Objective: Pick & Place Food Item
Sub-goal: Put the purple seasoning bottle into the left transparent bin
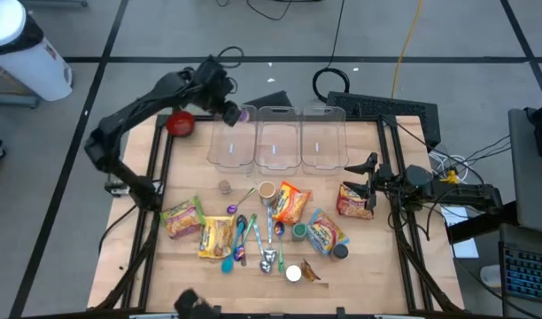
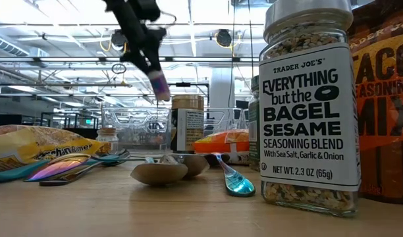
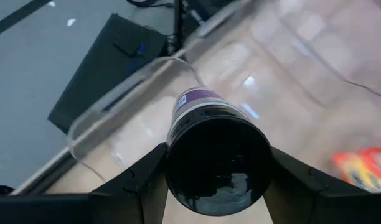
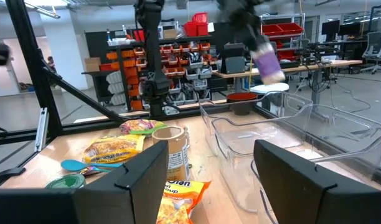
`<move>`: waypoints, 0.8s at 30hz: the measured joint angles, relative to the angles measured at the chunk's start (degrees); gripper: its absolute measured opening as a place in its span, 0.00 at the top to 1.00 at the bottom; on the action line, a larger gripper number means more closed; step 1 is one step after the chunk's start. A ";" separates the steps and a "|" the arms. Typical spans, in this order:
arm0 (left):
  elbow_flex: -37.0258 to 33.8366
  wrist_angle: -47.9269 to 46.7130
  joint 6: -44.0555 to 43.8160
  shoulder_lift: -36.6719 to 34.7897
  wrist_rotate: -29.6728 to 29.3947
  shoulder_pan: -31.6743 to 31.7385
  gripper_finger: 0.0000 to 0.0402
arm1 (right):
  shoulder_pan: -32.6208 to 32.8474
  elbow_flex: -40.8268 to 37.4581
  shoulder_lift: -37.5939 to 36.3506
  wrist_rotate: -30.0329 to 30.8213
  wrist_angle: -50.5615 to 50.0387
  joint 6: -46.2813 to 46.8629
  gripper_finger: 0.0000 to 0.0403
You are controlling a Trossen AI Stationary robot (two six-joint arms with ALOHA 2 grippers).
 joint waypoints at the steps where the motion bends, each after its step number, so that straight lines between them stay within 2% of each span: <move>1: 0.00 0.22 0.04 1.30 -0.11 0.81 0.48 | 0.00 0.01 0.00 0.00 0.00 0.01 0.42; 6: 0.00 0.34 1.19 6.48 -1.64 2.01 0.48 | 0.00 0.01 0.00 0.00 0.00 0.00 0.42; 13: 0.00 8.37 1.69 10.60 -1.91 1.11 0.48 | 0.00 0.00 0.00 0.01 0.00 0.00 0.42; 20: 0.00 7.16 0.10 13.67 -6.55 -0.48 0.48 | 0.00 0.01 0.00 0.01 0.00 0.00 0.42; 24: 0.00 7.76 0.11 14.76 -6.68 -2.36 0.48 | 0.00 -0.01 0.00 -0.01 0.00 0.00 0.42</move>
